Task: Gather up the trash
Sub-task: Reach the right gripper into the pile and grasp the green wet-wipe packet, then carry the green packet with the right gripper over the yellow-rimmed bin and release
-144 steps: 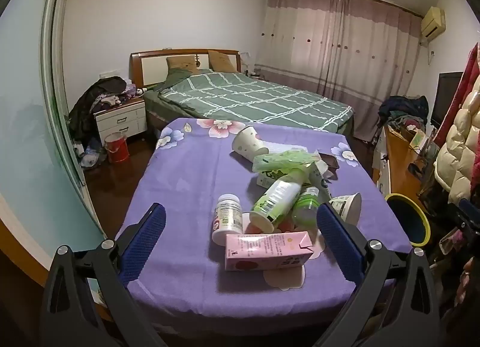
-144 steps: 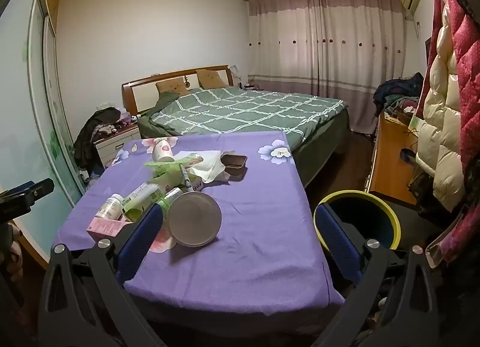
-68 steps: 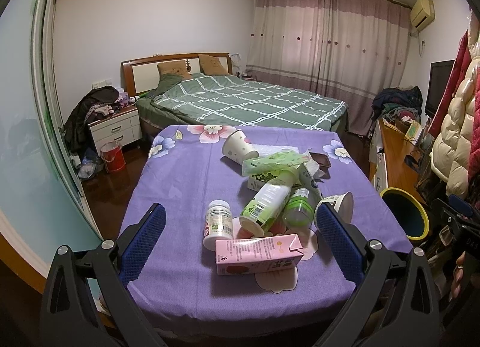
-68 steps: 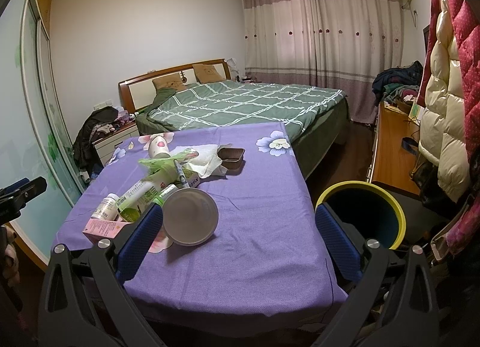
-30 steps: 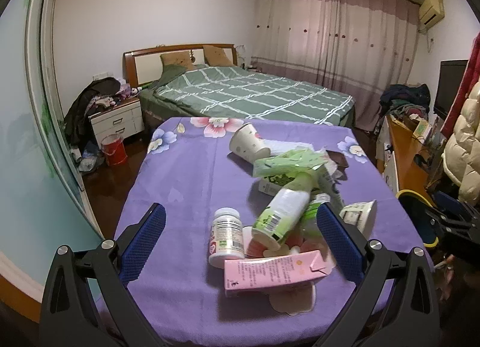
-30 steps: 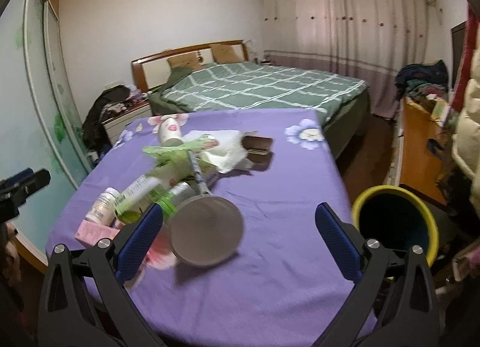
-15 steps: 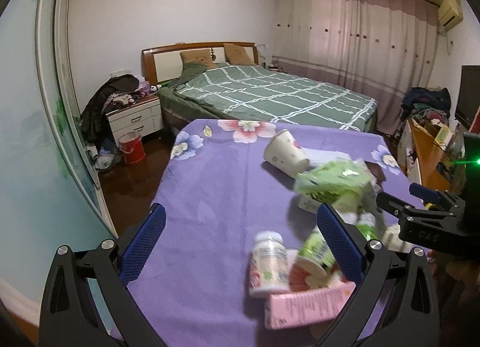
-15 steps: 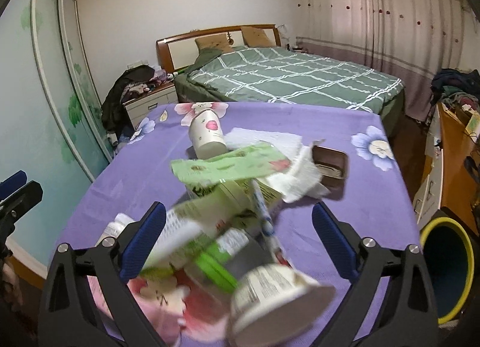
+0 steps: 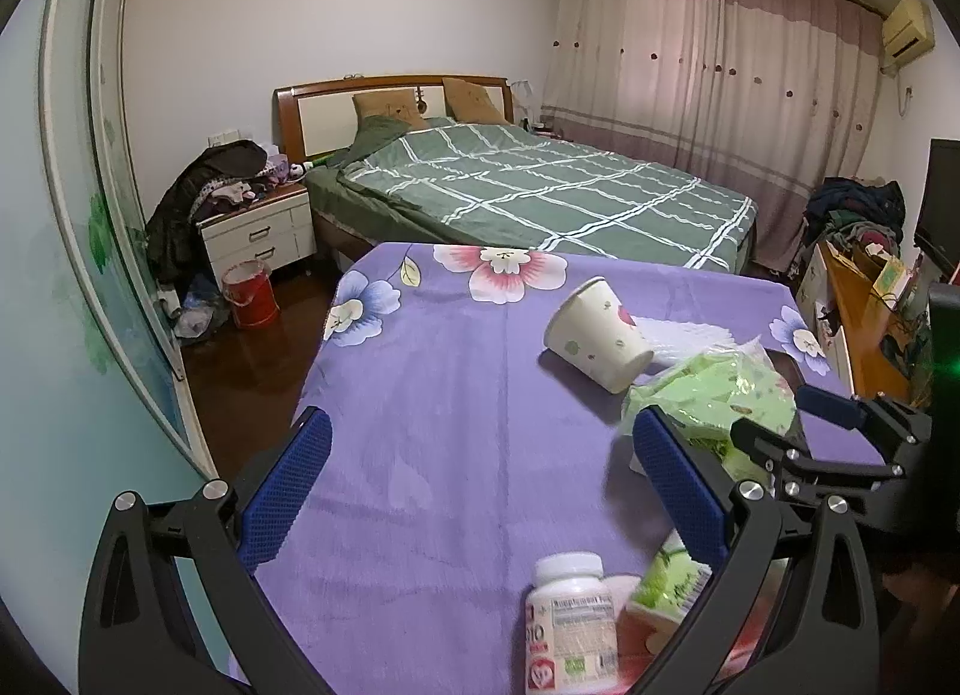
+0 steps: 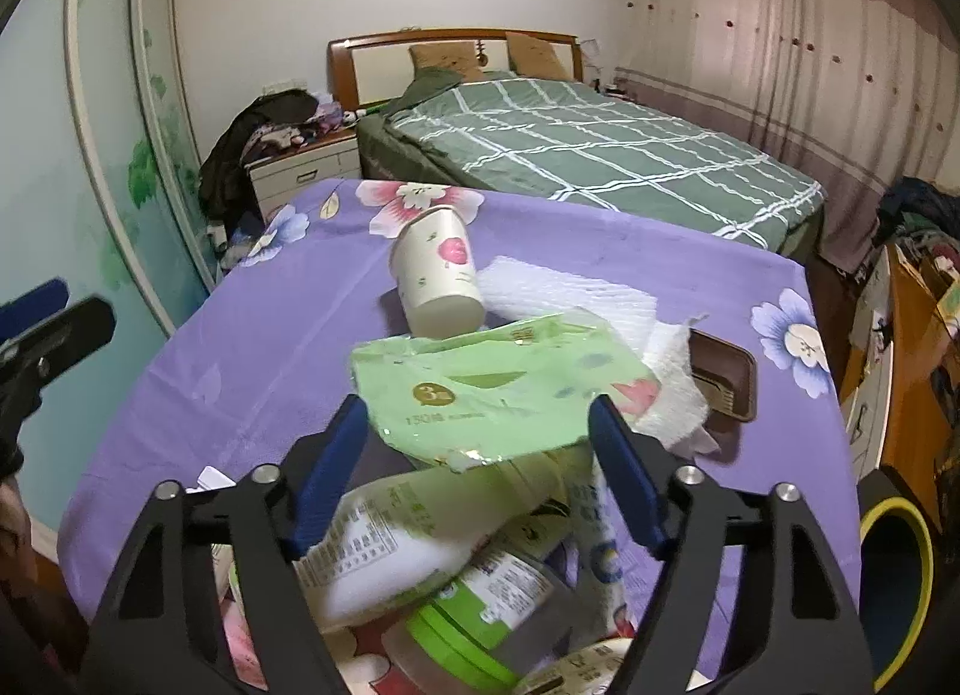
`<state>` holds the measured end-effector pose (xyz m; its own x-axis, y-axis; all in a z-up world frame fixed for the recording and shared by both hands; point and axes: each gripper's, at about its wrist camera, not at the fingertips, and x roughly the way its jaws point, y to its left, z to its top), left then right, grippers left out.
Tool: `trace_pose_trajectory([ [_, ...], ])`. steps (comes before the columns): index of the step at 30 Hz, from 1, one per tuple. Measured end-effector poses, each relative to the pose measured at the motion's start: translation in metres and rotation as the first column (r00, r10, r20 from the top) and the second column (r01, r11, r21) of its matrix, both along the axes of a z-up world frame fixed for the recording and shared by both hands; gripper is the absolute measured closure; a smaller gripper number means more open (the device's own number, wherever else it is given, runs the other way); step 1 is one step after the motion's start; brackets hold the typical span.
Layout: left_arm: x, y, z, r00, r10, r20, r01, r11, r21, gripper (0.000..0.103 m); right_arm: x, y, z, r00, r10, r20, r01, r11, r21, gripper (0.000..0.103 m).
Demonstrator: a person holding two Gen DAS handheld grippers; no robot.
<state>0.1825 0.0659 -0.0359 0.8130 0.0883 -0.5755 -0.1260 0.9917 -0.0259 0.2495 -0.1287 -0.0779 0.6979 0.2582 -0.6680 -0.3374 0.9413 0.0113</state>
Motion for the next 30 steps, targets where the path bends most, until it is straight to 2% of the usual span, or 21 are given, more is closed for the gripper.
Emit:
trace_pose_trajectory([
  [5,0.015,0.006,-0.002,1.000,0.000,-0.001,0.000,1.000,-0.007,0.004,0.005,0.011,-0.004,0.999,0.028,-0.025,-0.029,0.998,-0.047,0.044],
  [11,0.018,0.008,-0.004,1.000,-0.006,0.004,0.006,1.000,-0.019,0.004,0.008,0.022,-0.013,0.997,0.044,-0.057,-0.051,0.991,-0.121,0.045],
  [12,0.017,0.007,-0.004,1.000,-0.006,0.003,0.006,1.000,-0.021,0.004,0.008,0.023,-0.013,0.997,0.044,-0.058,-0.051,0.991,-0.122,0.052],
  [13,0.017,0.007,-0.004,1.000,-0.008,0.003,0.008,1.000,-0.024,0.004,0.009,0.023,-0.013,0.998,0.038,-0.057,-0.045,0.991,-0.126,0.066],
  [14,0.017,0.007,-0.004,1.000,-0.008,0.003,0.008,1.000,-0.024,0.004,0.010,0.022,-0.013,0.998,0.030,-0.053,-0.036,0.991,-0.132,0.073],
  [16,0.017,0.007,-0.003,1.000,-0.009,0.004,0.009,1.000,-0.023,0.004,0.010,0.021,-0.010,0.998,0.030,-0.053,-0.036,0.992,-0.118,0.095],
  [18,0.016,0.006,-0.002,1.000,-0.011,0.008,0.011,1.000,-0.022,0.004,0.008,0.017,-0.006,0.998,0.035,-0.049,-0.039,0.995,-0.090,0.101],
  [30,0.006,-0.002,0.008,0.999,-0.027,0.028,0.027,0.999,-0.019,0.004,-0.011,-0.014,0.052,0.996,0.079,0.030,-0.082,0.988,0.127,0.102],
])
